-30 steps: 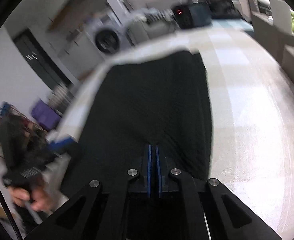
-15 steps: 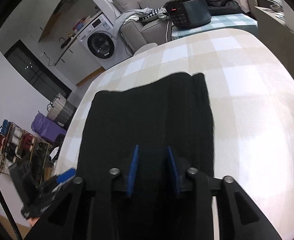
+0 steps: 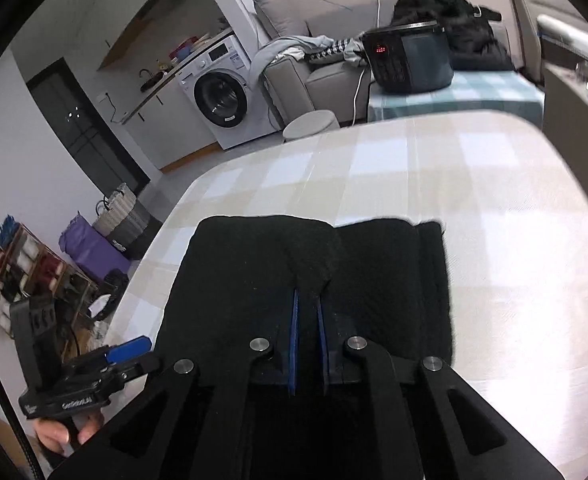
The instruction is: Fold small clothes
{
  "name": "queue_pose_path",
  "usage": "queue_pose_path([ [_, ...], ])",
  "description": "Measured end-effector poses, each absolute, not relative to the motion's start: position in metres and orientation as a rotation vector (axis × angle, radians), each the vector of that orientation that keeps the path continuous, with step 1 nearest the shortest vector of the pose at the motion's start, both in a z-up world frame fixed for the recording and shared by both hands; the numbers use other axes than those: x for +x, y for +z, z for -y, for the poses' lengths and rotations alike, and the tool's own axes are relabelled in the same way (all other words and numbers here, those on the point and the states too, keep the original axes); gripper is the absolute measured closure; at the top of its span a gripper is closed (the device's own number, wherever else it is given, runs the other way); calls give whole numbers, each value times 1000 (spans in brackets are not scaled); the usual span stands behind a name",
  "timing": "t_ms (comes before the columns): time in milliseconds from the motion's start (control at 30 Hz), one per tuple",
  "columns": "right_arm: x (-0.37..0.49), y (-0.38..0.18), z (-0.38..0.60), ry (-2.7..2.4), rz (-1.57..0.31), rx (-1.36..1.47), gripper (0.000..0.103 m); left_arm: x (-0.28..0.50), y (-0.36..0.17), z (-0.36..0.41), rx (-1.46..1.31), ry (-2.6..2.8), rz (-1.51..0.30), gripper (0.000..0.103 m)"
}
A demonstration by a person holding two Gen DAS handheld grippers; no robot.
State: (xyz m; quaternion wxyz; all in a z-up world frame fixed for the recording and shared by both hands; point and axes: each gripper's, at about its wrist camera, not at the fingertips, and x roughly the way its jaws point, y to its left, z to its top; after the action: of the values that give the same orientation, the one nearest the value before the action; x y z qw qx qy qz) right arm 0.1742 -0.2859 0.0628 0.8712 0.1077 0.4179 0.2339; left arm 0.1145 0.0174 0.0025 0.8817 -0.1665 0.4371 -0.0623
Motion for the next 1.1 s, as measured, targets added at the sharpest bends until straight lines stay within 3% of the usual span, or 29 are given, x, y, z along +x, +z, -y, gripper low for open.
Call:
queue_pose_path([
  [233, 204, 12, 290, 387, -1060, 237, 89, 116, -6, -11, -311, -108, -949, 43],
  [367, 174, 23, 310, 444, -1044, 323, 70, 106, -3, -11, -297, -122, -942, 42],
  [533, 127, 16, 309, 539, -1082, 339, 71, 105, -13, 2, -262, -147, -966, 42],
  [600, 110, 15, 305, 539, -1059, 317, 87, 103, -15, 4, -254, -137, -960, 42],
  [700, 104, 15, 304, 526, -1039, 300, 94, 98, -13, 5, -261, -148, -972, 42],
  [900, 102, 14, 302, 420, -1053, 176, 92, 73, -7, -3, -250, -107, -962, 42],
  [1000, 91, 19, 312, 459, -1057, 278, 82, 54, -5, -4, -255, -121, -956, 42],
  [1100, 69, 25, 316, 501, -1050, 304, 82, 42, -6, 5, -242, -183, -957, 42],
])
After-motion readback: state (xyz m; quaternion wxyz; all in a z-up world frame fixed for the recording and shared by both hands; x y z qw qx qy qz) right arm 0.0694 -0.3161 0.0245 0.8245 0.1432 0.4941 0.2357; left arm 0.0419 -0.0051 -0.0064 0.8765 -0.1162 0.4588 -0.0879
